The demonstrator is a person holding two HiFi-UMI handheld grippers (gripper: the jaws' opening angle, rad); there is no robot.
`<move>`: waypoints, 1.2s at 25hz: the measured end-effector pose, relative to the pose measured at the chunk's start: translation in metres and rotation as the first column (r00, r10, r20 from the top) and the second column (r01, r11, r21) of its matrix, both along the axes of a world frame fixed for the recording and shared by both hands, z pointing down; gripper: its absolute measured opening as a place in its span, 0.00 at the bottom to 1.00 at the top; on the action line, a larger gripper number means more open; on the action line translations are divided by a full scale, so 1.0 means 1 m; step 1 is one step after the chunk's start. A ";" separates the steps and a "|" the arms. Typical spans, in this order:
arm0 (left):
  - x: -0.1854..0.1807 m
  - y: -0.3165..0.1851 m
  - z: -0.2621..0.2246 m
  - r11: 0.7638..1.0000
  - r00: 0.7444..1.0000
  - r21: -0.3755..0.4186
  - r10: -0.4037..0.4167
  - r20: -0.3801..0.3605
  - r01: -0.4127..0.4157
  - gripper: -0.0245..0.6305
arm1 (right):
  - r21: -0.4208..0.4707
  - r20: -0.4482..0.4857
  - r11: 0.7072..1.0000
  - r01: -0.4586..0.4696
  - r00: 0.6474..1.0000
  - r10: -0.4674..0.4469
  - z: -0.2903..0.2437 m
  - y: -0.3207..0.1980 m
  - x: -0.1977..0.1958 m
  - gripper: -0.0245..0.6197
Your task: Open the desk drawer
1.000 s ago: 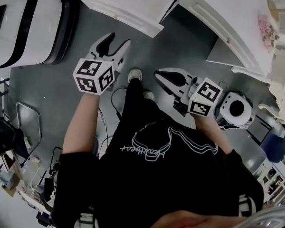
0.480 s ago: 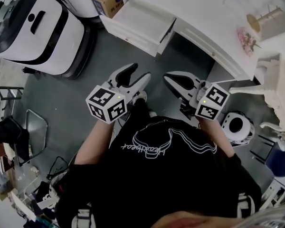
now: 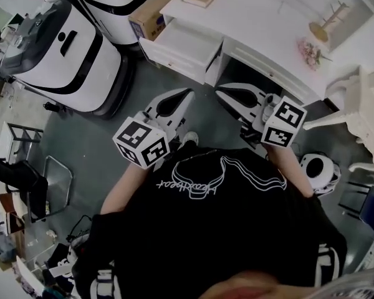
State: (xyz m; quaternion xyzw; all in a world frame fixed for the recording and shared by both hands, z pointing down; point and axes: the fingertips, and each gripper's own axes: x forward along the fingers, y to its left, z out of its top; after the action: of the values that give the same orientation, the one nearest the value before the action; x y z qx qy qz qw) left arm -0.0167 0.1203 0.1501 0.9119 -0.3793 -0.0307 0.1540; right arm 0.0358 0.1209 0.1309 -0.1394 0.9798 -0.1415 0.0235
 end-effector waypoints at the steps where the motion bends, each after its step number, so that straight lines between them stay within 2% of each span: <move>1: 0.001 0.002 -0.007 1.000 1.000 0.018 0.000 0.014 0.000 0.04 | 0.017 0.005 1.000 -0.005 1.000 0.005 -0.007 0.001 0.002 0.05; 9: 0.018 0.018 -0.032 0.997 1.000 0.075 0.004 0.030 -0.007 0.04 | 0.096 0.045 0.995 -0.034 0.999 0.030 -0.030 0.018 0.019 0.05; 15: 0.024 0.022 -0.041 0.996 0.999 0.090 0.014 0.035 -0.017 0.04 | 0.071 0.042 0.996 -0.050 0.998 0.047 -0.027 0.020 0.021 0.05; 30: 0.026 0.026 -0.042 0.996 0.999 0.091 0.015 0.038 -0.018 0.04 | 0.079 0.044 0.996 -0.051 0.998 0.048 -0.027 0.026 0.019 0.05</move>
State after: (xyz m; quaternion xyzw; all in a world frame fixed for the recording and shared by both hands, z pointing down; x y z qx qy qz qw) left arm 0.0091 0.1458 0.1084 0.9215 -0.3726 -0.0299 0.1052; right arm 0.0544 0.1471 0.1042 -0.1595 0.9802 -0.1046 0.0531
